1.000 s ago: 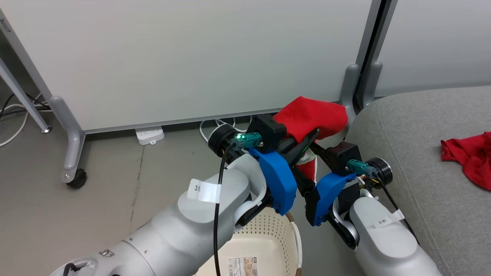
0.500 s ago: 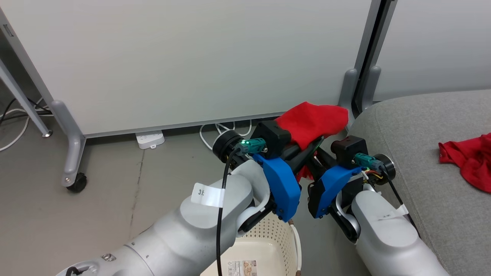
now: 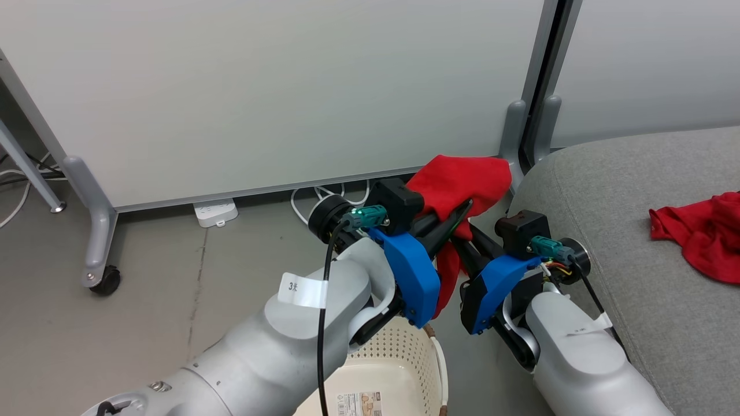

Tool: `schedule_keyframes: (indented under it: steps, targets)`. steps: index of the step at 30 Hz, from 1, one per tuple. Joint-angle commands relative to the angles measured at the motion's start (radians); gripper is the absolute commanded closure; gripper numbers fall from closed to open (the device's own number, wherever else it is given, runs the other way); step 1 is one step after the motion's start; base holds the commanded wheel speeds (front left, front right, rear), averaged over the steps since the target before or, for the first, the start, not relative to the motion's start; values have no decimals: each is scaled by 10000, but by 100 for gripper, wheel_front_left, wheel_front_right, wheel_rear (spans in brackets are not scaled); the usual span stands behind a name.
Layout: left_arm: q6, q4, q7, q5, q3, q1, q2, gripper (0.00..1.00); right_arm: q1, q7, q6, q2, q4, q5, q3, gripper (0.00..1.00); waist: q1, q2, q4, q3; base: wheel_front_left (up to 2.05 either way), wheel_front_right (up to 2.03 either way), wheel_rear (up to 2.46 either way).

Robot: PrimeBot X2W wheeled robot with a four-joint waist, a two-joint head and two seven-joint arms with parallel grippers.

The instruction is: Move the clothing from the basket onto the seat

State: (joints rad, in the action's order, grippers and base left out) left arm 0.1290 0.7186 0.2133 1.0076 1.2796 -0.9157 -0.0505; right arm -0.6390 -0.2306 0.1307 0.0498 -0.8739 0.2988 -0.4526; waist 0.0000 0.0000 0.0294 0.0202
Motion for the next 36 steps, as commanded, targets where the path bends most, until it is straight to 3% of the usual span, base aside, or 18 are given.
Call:
schedule_keyframes:
  steps: [1, 29, 30, 31, 32, 33, 36]
  targets:
    - [22, 58, 66, 19, 39, -79, 1, 100, -185, -70, 1, 12, -25, 67, -29, 100, 0, 0, -7, -6, 0, 0, 0]
    - [22, 312, 217, 95, 38, -86, 1, 100, -266, -260, 1, 12, -412, 472, -324, 100, 0, 0, -90, 16, 0, 0, 0]
    - [22, 342, 261, 111, 38, -99, 3, 67, -270, -266, 1, 12, -416, 492, -330, 100, 0, 0, -99, 10, 0, 0, 0]
    - [22, 380, 296, 120, 38, -104, 3, 44, -276, -274, 1, 12, -419, 508, -337, 100, 0, 0, -109, 2, 0, 0, 0]
    - [22, 408, 336, 144, 29, -77, 1, 6, -284, -280, 1, 12, -422, 517, -338, 100, 0, 0, -117, -8, 0, 0, 0]
    - [22, 421, 389, 166, -20, -5, 2, 0, -289, -289, 1, 12, -419, 526, -337, 100, 0, 0, -125, -16, 0, 0, 0]
    - [22, 406, 472, 177, -189, 231, -81, 0, -303, -292, 1, 12, -378, 522, -294, 100, 0, 0, -145, -58, 0, 0, 0]
